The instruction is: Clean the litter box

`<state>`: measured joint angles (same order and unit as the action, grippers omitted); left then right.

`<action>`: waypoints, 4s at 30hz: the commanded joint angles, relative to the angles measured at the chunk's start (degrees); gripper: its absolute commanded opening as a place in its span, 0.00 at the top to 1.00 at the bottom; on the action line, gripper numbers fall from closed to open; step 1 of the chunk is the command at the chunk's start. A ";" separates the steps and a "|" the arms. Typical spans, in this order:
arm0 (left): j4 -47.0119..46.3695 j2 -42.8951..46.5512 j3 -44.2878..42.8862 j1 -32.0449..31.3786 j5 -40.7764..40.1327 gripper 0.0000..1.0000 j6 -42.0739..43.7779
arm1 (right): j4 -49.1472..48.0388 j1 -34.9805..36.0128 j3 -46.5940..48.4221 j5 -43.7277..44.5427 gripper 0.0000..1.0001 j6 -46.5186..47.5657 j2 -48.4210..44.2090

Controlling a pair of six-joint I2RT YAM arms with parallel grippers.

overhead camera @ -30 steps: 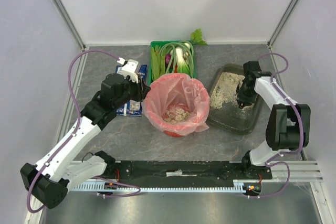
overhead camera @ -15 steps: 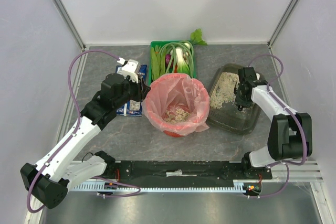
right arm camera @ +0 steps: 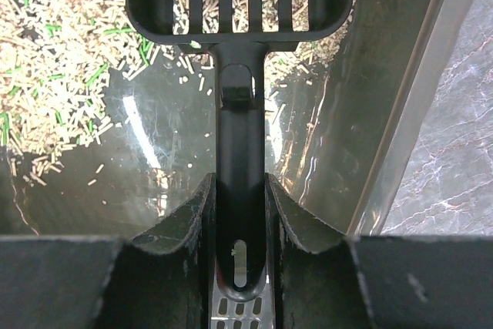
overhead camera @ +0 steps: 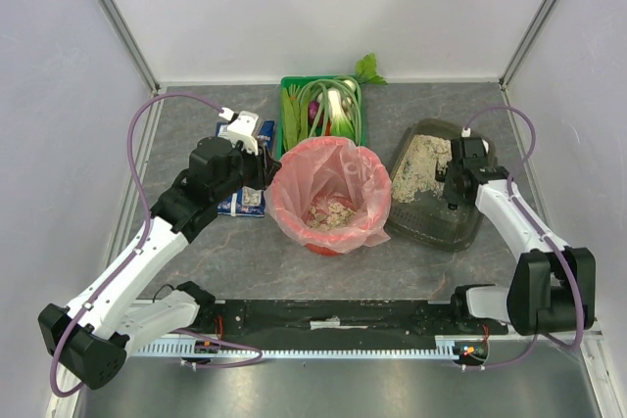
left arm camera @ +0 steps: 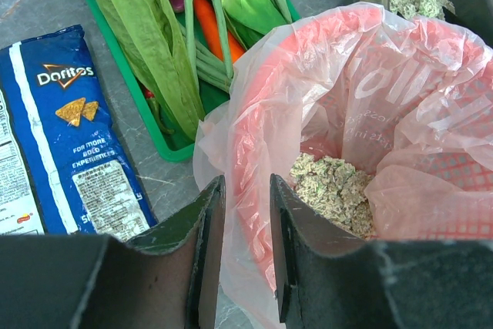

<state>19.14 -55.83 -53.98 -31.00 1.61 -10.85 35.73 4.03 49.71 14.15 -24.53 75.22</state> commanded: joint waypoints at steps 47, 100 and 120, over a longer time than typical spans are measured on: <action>-2.52 -2.09 0.01 -0.20 1.91 0.66 1.10 | -7.70 0.63 -13.07 -14.53 1.00 -9.76 -28.99; -2.17 -2.97 -0.16 -0.20 0.76 0.66 1.62 | 0.82 15.30 -4.01 10.50 1.00 -4.29 -18.72; -2.26 -2.70 -0.34 -0.20 1.29 0.66 1.71 | 2.58 13.02 -2.34 9.27 1.00 -0.59 -16.87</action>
<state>19.16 -59.59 -53.98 -31.00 3.09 -10.87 39.42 17.26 45.47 19.84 -24.95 58.50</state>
